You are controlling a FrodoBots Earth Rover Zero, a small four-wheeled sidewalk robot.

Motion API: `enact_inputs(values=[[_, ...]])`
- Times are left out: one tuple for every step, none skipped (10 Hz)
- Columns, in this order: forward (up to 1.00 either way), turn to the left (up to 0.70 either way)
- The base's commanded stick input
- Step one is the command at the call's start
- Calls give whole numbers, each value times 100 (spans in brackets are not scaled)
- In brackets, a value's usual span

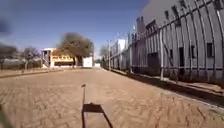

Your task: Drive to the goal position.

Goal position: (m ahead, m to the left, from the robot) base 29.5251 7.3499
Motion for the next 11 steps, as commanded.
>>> enact_inputs(values=[[100,26],[100,16],[100,3],[100,0],[100,0],[100,0],[100,0],[100,0],[100,0],[100,0],[100,0]])
